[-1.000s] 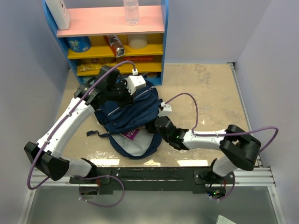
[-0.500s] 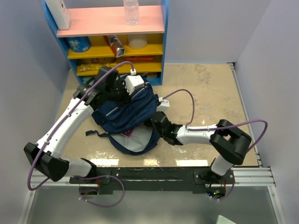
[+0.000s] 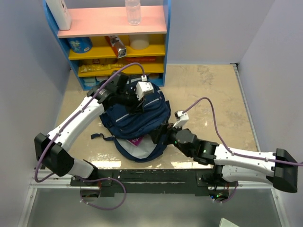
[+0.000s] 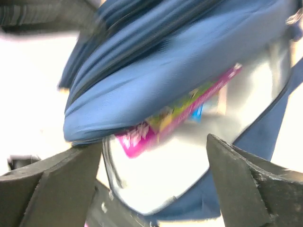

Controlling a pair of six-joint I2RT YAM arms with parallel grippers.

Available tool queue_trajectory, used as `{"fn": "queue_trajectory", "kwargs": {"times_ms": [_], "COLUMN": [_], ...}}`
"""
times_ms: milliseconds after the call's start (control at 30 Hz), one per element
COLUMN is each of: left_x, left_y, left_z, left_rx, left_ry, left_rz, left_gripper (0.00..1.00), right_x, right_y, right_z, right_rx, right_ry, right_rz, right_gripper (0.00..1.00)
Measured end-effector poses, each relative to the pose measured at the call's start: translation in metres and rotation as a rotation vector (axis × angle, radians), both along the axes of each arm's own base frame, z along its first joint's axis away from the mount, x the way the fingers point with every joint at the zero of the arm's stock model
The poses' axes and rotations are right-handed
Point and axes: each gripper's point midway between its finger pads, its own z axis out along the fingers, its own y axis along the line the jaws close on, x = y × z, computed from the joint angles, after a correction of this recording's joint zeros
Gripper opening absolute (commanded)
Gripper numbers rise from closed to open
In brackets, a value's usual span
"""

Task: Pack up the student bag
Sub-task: Place the book in the student bag.

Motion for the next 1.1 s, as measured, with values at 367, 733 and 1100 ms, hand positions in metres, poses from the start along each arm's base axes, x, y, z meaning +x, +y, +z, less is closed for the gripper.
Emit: {"fn": "queue_trajectory", "kwargs": {"times_ms": [367, 733, 1100], "left_x": [0.000, -0.045, -0.064], "left_y": [-0.005, 0.015, 0.028], "left_z": [-0.022, -0.072, -0.057], "left_rx": [0.033, 0.123, 0.143], "left_ry": [0.035, 0.156, 0.171], "left_rz": [-0.075, -0.247, -0.245], "left_gripper": [0.44, 0.37, 1.00], "right_x": [-0.062, -0.059, -0.079], "right_y": [0.008, 0.026, 0.059], "right_z": [-0.023, 0.024, -0.040], "right_rx": [-0.118, -0.053, -0.227], "right_ry": [0.059, 0.012, 0.075], "right_rz": [0.173, 0.167, 0.264], "right_gripper": [0.99, 0.99, 0.99]}}
